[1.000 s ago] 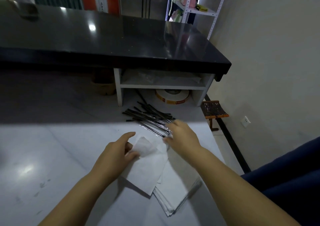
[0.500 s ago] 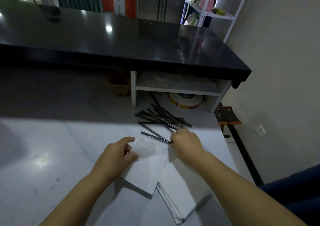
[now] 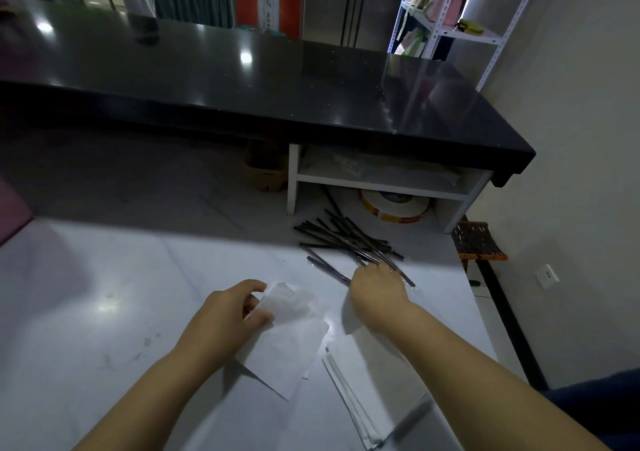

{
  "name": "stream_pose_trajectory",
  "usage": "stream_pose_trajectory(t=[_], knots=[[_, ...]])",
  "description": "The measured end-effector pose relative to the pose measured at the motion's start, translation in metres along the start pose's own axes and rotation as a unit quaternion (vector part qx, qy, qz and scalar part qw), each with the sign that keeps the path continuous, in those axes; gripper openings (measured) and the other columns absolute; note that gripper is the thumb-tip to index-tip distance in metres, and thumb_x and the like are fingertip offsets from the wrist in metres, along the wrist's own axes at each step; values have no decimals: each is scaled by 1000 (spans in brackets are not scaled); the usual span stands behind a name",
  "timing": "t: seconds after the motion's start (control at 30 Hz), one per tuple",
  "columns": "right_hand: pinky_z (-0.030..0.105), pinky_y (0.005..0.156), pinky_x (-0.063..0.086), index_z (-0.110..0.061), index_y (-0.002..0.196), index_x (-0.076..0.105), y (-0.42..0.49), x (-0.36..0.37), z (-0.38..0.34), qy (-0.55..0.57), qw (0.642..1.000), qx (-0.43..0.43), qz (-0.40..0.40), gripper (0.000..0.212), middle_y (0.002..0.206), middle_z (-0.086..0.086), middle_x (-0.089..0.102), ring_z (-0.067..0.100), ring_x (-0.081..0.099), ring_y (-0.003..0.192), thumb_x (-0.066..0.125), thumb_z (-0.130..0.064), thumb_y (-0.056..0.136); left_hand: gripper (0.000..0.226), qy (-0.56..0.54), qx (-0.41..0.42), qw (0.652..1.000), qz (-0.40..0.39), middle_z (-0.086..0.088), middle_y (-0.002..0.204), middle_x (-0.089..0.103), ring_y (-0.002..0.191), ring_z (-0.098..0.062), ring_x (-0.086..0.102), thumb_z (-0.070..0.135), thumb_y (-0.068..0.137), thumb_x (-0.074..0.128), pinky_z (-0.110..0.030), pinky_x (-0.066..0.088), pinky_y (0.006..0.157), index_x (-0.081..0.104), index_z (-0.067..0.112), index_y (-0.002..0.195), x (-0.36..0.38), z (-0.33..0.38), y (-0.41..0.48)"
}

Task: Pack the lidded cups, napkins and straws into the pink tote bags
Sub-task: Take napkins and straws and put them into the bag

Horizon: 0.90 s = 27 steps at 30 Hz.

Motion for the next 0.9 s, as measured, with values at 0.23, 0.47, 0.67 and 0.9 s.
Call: stream_pose_trajectory(t=[0.23, 0.47, 0.67, 0.9], knots=[[33, 72, 39, -8, 109, 48, -10, -34, -1, 141, 988, 7, 61, 21, 111, 11, 58, 28, 53, 101, 45, -3, 89, 18, -8, 20, 999, 40, 17, 74, 65, 70, 2, 60, 35, 79, 67, -15, 45, 59, 56, 40, 93, -37, -7, -13], [38, 75, 49, -17, 104, 63, -51, -115, -42, 338, 915, -48, 214, 16, 94, -1, 59, 22, 56, 86, 58, -27, 92, 9, 33, 112, 988, 105, 19, 78, 65, 71, -1, 61, 31, 80, 67, -20, 49, 62, 62, 36, 86, -129, -9, -47], [22, 59, 40, -18, 90, 66, -97, -189, -119, 383, 844, -89, 364, 16, 76, -9, 56, 8, 50, 68, 64, -34, 87, 7, 70, 217, 953, 199, 7, 73, 66, 65, -8, 61, 18, 78, 70, -33, 52, 57, 68, 18, 84, -239, -22, -97], [19, 53, 38, -25, 81, 61, -124, -264, -212, 441, 784, -136, 416, 11, 63, -10, 53, 6, 50, 58, 66, -33, 86, 7, 111, 284, 910, 279, 12, 73, 56, 62, 1, 55, 23, 82, 61, -8, 36, 51, 61, 19, 88, -356, -47, -139]])
Point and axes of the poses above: each hand's wrist, its own y-axis towards the middle knuckle, its own x-axis out of the palm, z = x × y, the point moved 5 cm from there along y, towards the middle knuckle
